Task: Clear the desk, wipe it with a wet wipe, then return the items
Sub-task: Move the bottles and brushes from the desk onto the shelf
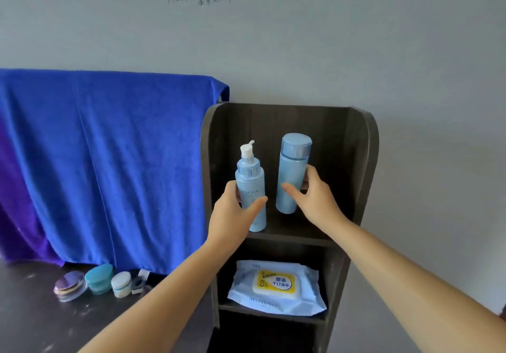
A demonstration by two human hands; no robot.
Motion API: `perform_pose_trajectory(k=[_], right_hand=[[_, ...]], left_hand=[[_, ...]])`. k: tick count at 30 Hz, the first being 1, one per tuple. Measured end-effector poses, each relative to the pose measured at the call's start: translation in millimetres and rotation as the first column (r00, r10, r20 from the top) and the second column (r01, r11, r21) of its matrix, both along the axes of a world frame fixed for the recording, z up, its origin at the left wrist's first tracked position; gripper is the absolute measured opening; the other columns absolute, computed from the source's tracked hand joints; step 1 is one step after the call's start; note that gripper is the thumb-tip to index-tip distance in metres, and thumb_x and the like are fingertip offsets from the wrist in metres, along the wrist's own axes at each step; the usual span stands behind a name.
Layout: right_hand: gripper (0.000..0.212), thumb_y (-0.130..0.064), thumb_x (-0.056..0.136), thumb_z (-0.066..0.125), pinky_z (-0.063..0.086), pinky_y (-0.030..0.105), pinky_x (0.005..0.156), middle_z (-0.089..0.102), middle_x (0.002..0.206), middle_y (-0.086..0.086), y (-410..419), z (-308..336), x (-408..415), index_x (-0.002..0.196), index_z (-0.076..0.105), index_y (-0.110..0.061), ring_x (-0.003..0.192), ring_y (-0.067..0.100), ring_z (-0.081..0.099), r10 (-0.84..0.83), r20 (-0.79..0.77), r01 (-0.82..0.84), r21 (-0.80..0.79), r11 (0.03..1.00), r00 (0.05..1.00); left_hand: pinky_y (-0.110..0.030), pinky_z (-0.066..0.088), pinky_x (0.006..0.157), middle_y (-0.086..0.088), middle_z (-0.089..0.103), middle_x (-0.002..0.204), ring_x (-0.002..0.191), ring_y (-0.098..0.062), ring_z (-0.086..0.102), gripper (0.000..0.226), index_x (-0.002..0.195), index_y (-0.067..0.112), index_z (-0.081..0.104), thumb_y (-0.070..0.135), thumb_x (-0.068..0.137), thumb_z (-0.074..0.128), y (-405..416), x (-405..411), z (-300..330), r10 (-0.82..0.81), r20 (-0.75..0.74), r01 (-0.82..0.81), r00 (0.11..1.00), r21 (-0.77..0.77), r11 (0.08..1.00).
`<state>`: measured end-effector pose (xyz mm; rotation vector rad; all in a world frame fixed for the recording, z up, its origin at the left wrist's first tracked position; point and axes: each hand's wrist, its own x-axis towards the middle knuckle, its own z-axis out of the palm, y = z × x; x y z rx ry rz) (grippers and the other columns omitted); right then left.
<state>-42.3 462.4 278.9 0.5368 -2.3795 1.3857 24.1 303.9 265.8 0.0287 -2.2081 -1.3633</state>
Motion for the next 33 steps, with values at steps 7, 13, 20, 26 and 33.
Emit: perform_pose_trajectory(k=[7,13,20,26,33], right_hand=[[0.057,-0.035,0.084,0.064,0.047,0.034,0.09,0.056,0.128,0.006,-23,-16,-27,0.133,0.038,-0.018,0.115,0.022,0.055,0.095,0.043,-0.095,0.008,0.995,0.995],[0.056,-0.033,0.086,0.062,0.047,0.038,0.095,0.056,0.13,0.006,-44,-17,-34,0.134,0.038,-0.018,0.117,0.022,0.054,0.169,0.087,-0.168,-0.016,0.986,0.982],[0.056,-0.028,0.091,0.056,0.044,0.039,0.102,0.049,0.135,0.006,-40,-20,-38,0.142,0.032,-0.024,0.12,0.021,0.052,0.209,0.08,-0.215,0.088,0.973,0.975],[0.056,-0.023,0.09,0.057,0.051,0.042,0.094,0.057,0.126,0.008,-46,-23,-34,0.141,0.033,-0.02,0.107,0.02,0.058,0.158,0.096,-0.165,0.066,0.984,0.983],[0.052,-0.022,0.09,0.057,0.05,0.038,0.094,0.058,0.126,0.01,-70,-23,-42,0.138,0.038,-0.017,0.109,0.023,0.058,0.15,0.087,-0.152,0.014,0.988,0.985]], left_hand=[[-0.035,0.052,0.075,0.009,0.058,0.093,0.088,-0.011,0.058,0.036,0.103,0.022,0.047,0.04,0.08,0.067,-6,-13,-8,0.19,0.038,-0.186,0.981,-0.088,0.979],[-0.038,0.051,0.077,0.004,0.057,0.116,0.104,-0.014,0.054,0.053,0.124,0.021,0.041,0.042,0.082,0.063,-7,-18,-14,0.257,-0.023,-0.256,0.966,-0.218,0.942],[-0.048,0.038,0.102,-0.015,0.028,0.142,0.129,-0.031,0.032,0.1,0.144,0.02,0.011,0.029,0.07,0.077,-8,-15,-43,0.33,-0.437,-0.539,0.837,-0.553,0.635],[-0.064,0.013,0.105,-0.017,0.017,0.147,0.138,-0.035,0.01,0.096,0.144,0.026,0.015,0.039,0.07,0.074,-22,-25,-61,0.359,-0.495,-0.611,0.791,-0.652,0.448],[-0.063,0.013,0.106,-0.016,0.014,0.148,0.139,-0.034,0.003,0.093,0.142,0.026,0.024,0.031,0.068,0.079,-33,-37,-56,0.409,-0.465,-0.614,0.786,-0.664,0.425]])
